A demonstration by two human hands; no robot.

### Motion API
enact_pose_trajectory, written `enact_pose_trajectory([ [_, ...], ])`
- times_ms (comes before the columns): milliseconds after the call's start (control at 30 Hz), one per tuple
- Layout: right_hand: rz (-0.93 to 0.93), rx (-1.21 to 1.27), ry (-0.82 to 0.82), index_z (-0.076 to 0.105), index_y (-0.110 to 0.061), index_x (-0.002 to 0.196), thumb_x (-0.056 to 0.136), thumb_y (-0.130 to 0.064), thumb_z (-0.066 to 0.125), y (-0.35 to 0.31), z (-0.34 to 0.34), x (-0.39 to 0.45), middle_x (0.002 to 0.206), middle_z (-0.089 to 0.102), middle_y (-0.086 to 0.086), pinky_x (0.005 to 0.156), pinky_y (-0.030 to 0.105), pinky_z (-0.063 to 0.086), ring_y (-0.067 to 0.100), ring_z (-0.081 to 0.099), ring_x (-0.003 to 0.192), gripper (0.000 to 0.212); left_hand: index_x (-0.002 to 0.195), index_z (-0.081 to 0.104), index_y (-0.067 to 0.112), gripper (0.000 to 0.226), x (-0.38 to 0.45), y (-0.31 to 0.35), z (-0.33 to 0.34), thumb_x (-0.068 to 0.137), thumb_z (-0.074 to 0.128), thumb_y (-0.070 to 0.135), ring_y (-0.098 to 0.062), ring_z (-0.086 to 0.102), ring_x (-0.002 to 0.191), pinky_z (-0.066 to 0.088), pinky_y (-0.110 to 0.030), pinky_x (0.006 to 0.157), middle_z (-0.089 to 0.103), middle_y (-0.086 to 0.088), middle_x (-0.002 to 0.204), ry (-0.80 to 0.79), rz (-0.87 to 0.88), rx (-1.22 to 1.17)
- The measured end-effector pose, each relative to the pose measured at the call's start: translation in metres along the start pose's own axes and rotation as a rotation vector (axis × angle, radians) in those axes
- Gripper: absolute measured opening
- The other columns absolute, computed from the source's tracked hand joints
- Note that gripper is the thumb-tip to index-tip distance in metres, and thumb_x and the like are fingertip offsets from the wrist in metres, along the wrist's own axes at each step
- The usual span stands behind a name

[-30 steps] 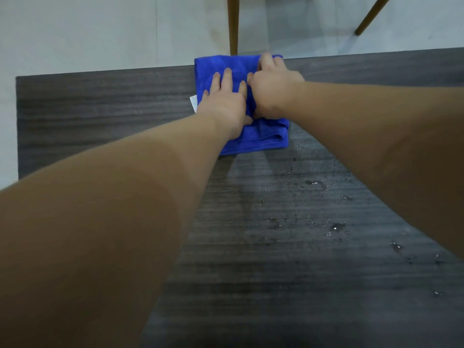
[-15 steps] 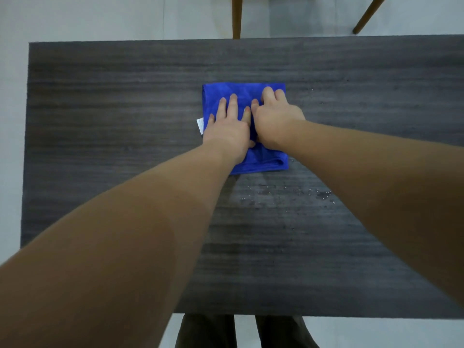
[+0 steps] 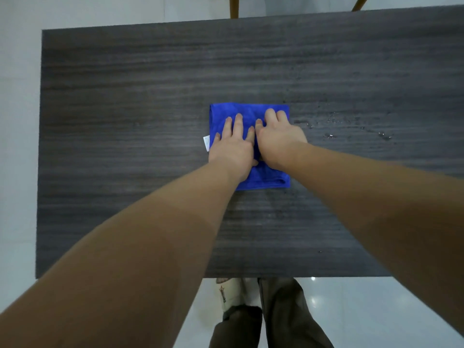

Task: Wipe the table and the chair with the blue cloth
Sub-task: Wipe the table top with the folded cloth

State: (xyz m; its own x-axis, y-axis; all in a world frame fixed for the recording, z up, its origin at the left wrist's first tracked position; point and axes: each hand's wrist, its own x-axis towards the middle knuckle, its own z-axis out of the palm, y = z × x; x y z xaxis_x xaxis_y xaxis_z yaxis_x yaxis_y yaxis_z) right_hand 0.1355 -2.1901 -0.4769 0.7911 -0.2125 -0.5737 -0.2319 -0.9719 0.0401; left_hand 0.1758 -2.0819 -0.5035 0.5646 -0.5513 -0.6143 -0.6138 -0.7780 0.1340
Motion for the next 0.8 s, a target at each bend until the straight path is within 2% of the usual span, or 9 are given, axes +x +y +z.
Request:
enact_pose_trajectory([
  [233, 0.011, 0.007, 0.005, 0.031, -0.007, 0.146, 0.091, -0.023, 0.060, -0.018, 0.025, -0.049, 0.140, 0.027, 0.012, 0.079, 0.034, 0.045, 0.027, 0.032, 0.126, 0.064, 0.158, -0.003, 0.021, 0.073, -0.043, 0.005, 0.034, 0.103, 0.043, 0.033, -0.030, -0.019, 0.149, 0.007, -0.047, 0.122, -0.026, -0.010, 0.161, -0.030, 0.024, 0.035],
  [433, 0.044, 0.053, -0.015, 0.023, -0.007, 0.150, 0.091, -0.027, 0.062, -0.032, 0.048, -0.085, 0.144, 0.023, 0.012, 0.086, 0.035, 0.046, 0.027, 0.030, 0.129, 0.073, 0.157, -0.008, 0.020, 0.075, -0.075, 0.009, 0.060, 0.103, 0.042, 0.034, -0.030, -0.019, 0.149, 0.009, -0.046, 0.122, -0.026, -0.011, 0.160, -0.039, 0.048, 0.112],
  [600, 0.055, 0.069, 0.008, 0.023, -0.007, 0.150, 0.092, -0.024, 0.060, -0.044, 0.069, -0.113, 0.145, 0.023, 0.012, 0.084, 0.034, 0.045, 0.027, 0.030, 0.129, 0.071, 0.157, -0.009, 0.020, 0.076, -0.103, 0.013, 0.079, 0.103, 0.043, 0.034, -0.030, -0.020, 0.149, 0.009, -0.046, 0.122, -0.028, -0.011, 0.160, -0.054, 0.061, 0.119],
  [800, 0.026, 0.083, 0.006, 0.020, -0.008, 0.152, 0.092, -0.031, 0.060, -0.049, 0.091, -0.145, 0.146, 0.023, 0.012, 0.088, 0.032, 0.044, 0.027, 0.030, 0.131, 0.075, 0.157, -0.009, 0.020, 0.072, -0.135, 0.024, 0.100, 0.105, 0.035, 0.044, -0.030, -0.022, 0.148, 0.007, -0.047, 0.122, -0.029, -0.010, 0.159, -0.085, 0.063, 0.085],
])
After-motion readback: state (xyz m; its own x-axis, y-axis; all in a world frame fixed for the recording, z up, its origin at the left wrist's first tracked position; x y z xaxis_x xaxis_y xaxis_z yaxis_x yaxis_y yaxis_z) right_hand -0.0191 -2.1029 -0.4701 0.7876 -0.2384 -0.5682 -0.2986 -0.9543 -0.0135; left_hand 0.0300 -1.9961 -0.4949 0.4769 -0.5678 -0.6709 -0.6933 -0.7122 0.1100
